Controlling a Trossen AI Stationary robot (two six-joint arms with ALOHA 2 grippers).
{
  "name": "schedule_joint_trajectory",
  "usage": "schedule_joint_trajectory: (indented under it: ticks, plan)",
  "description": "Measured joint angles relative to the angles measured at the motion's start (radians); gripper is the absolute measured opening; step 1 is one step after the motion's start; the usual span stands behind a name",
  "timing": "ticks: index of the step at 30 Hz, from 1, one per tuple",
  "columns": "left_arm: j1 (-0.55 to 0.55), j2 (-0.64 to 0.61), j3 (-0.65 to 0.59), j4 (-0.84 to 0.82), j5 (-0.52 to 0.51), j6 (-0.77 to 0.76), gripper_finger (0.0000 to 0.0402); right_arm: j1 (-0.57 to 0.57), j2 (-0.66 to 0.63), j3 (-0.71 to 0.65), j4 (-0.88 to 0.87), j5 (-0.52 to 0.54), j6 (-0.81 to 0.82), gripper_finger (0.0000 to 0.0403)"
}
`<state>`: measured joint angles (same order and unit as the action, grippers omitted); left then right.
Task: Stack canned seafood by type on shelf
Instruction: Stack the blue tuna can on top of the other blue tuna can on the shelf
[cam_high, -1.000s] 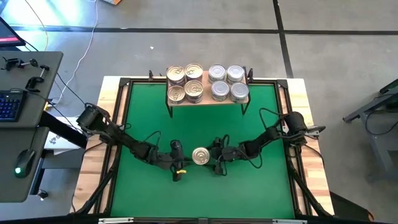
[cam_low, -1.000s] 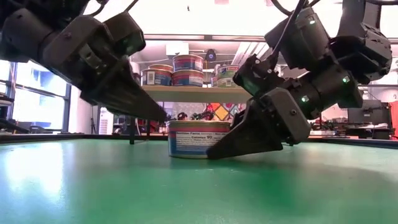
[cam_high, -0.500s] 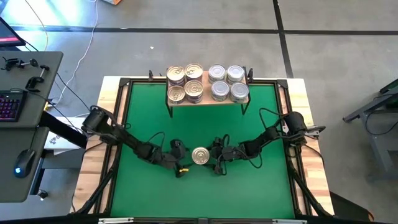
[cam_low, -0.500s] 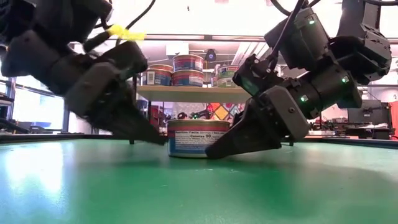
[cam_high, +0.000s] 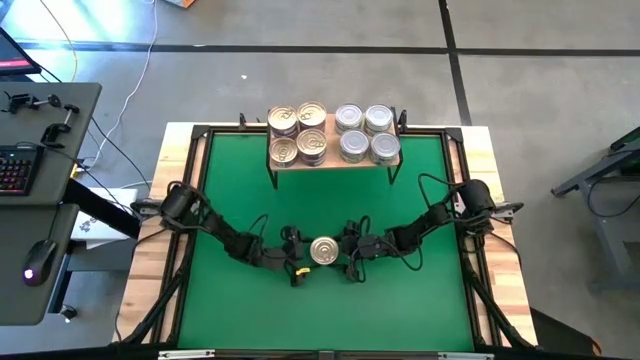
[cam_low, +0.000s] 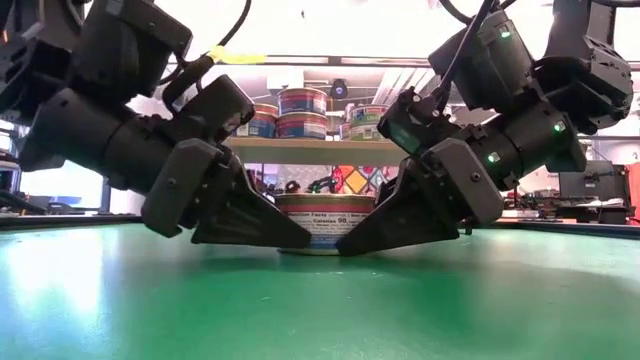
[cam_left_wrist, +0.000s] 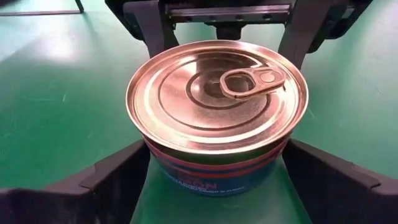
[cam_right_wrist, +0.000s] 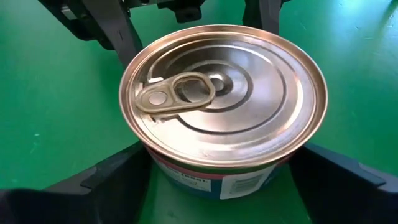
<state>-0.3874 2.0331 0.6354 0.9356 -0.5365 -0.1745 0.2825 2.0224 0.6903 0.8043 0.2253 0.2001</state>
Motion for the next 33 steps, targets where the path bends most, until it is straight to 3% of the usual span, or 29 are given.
schedule_joint_trajectory:
  ticks: [20, 28, 33]
  plan:
    - [0.028, -0.001, 0.000, -0.007, 0.055, -0.226, 0.0362, 0.000, 0.001, 0.001, 0.002, 0.006, 0.025, 0.0358]
    - [0.043, -0.002, 0.027, -0.054, 0.060, -0.229, 0.0382, 0.000, 0.001, 0.002, 0.002, 0.009, 0.023, 0.0358]
    - [0.047, -0.001, 0.043, -0.074, 0.063, -0.094, 0.0383, 0.000, 0.002, 0.002, 0.002, 0.013, 0.015, 0.0358]
